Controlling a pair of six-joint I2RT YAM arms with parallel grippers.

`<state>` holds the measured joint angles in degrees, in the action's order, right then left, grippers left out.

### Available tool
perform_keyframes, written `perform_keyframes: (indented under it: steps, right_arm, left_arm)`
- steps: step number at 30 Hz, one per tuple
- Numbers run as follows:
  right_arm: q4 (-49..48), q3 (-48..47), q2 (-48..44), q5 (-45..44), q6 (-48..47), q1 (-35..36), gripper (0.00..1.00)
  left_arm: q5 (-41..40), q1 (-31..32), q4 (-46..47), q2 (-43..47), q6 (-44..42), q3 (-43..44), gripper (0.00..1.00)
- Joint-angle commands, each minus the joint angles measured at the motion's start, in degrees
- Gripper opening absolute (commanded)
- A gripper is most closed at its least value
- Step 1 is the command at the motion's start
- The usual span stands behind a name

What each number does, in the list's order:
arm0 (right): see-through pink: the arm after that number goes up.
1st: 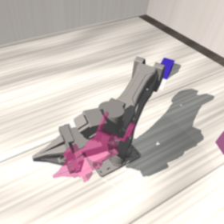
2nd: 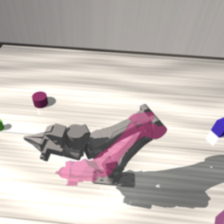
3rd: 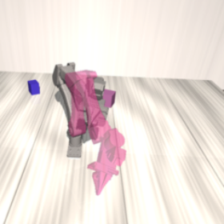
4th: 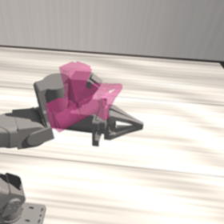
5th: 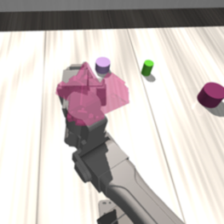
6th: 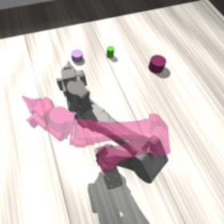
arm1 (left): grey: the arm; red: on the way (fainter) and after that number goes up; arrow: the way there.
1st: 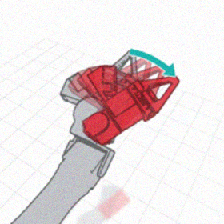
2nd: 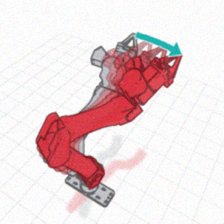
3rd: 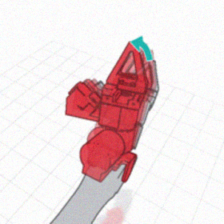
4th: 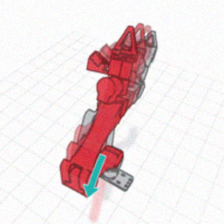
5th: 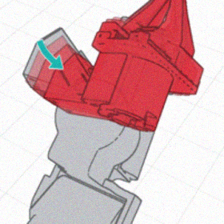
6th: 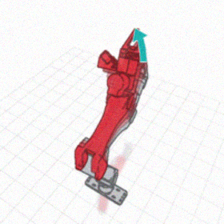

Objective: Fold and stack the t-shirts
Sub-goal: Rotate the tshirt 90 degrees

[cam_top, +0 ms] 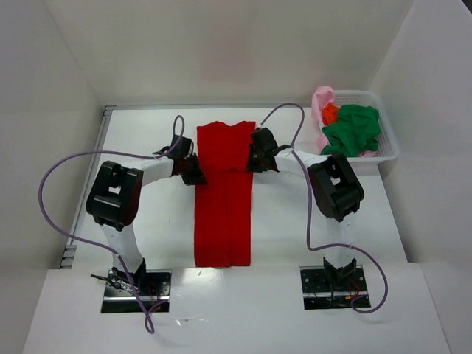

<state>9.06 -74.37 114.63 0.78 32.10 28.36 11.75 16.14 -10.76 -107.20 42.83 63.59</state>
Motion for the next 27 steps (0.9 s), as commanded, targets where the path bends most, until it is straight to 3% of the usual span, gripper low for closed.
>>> perform_keyframes:
  steps: [1,17,21,24,25,26,27]
  right_arm:
    - [1.22,-1.66,0.16,-3.5,-0.28,-0.06,0.11]
    - [2.37,0.54,-1.24,-5.09,-0.81,-0.59,0.11]
    - [0.17,0.54,-5.98,1.14,-0.81,-0.59,0.22]
    - [-1.24,0.02,-11.26,3.79,-1.51,-0.59,0.37]
    - [-1.24,0.01,-12.57,4.49,-1.51,-0.59,0.41]
    - [-1.24,0.01,-15.37,4.5,-2.03,-0.59,0.49]
    - [-1.24,0.01,-16.71,4.5,-2.04,-0.59,0.55]
  left_arm:
    - [-2.61,0.12,-0.13,-0.73,2.87,-0.4,0.0]
    - [-0.68,0.12,0.92,-1.79,3.15,-3.21,0.0]
    - [1.44,0.12,0.92,1.46,0.24,-1.9,0.01]
    - [0.91,0.12,-1.19,6.02,-1.69,-0.49,0.2]
    - [0.91,0.12,-2.58,8.56,-1.7,-0.49,0.29]
    - [0.91,0.12,-3.2,9.89,-2.57,0.21,0.48]
    - [0.91,0.12,-3.73,11.21,-3.18,0.22,0.55]
